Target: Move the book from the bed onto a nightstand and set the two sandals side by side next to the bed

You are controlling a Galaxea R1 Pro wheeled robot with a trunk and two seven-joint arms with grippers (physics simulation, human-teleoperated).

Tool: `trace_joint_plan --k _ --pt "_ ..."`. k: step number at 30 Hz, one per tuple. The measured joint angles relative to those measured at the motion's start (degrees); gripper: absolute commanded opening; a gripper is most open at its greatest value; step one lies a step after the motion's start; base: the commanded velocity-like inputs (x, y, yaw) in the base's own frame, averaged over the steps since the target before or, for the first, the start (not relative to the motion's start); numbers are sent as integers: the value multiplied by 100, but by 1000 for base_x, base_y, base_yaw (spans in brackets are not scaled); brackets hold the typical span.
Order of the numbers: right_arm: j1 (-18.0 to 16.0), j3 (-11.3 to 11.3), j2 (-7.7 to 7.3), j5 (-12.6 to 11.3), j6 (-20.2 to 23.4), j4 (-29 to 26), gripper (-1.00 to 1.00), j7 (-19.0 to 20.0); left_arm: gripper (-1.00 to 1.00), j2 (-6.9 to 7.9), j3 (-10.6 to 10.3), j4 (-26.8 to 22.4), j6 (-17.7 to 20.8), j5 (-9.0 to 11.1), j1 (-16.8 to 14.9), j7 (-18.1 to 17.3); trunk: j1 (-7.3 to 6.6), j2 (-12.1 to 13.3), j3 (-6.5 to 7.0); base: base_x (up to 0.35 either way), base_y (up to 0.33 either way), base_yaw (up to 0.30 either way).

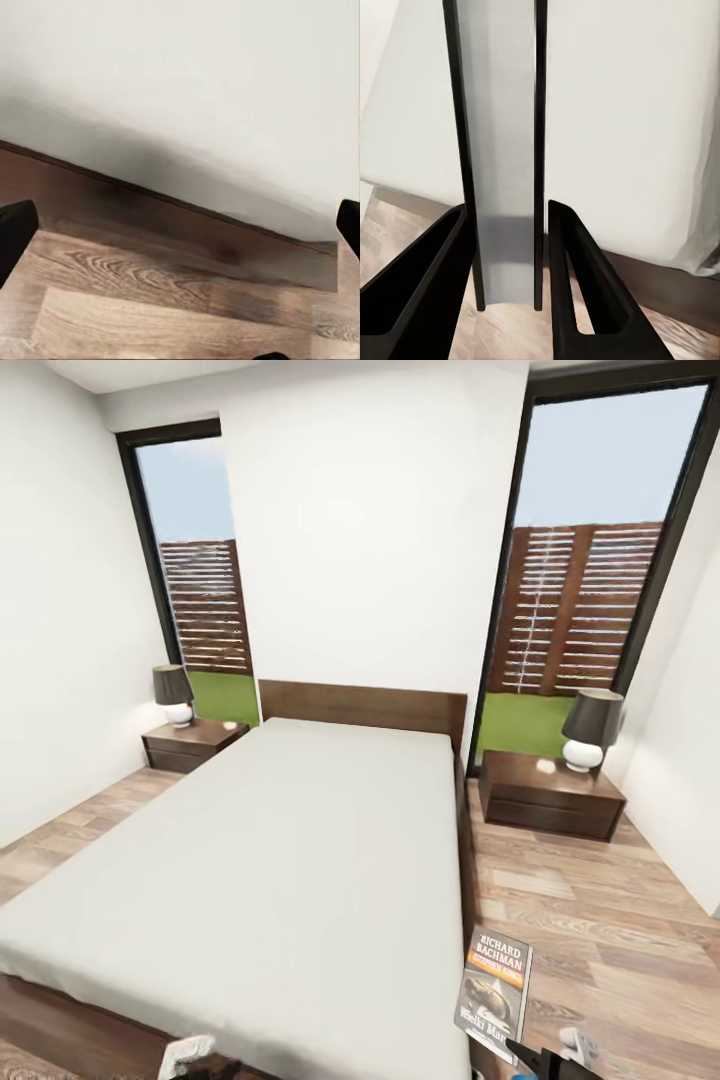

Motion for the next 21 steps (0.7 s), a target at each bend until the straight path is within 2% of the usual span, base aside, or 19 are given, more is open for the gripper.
trace_joint_plan --k 2,3,4,6,8,12,21 --pt "0 1 0 -1 0 0 -100 3 100 11 -35 -6 -146 -210 144 101 0 0 1 0 0 208" --pt "0 0 0 -2 0 0 -100 2 100 17 -123 -4 -308 -550 231 150 0 0 0 0 0 209" --pt "0 1 0 -2 0 0 -100 1 100 18 -126 -4 -360 -666 252 160 0 0 1 0 0 210" --pt "0 1 0 -3 0 0 -100 -1 100 20 -169 1 -500 -1027 298 157 0 0 1 0 0 210" --pt "0 1 0 -3 0 0 -100 4 100 22 -173 6 -567 -1207 316 124 0 0 1 0 0 211" --pt "0 0 0 -2 0 0 -100 1 100 3 -171 9 -605 -1312 327 97 0 0 1 0 0 211" --pt "0 1 0 -2 -8 0 -100 -20 100 -29 -171 9 -599 -1328 329 101 0 0 1 0 0 211"
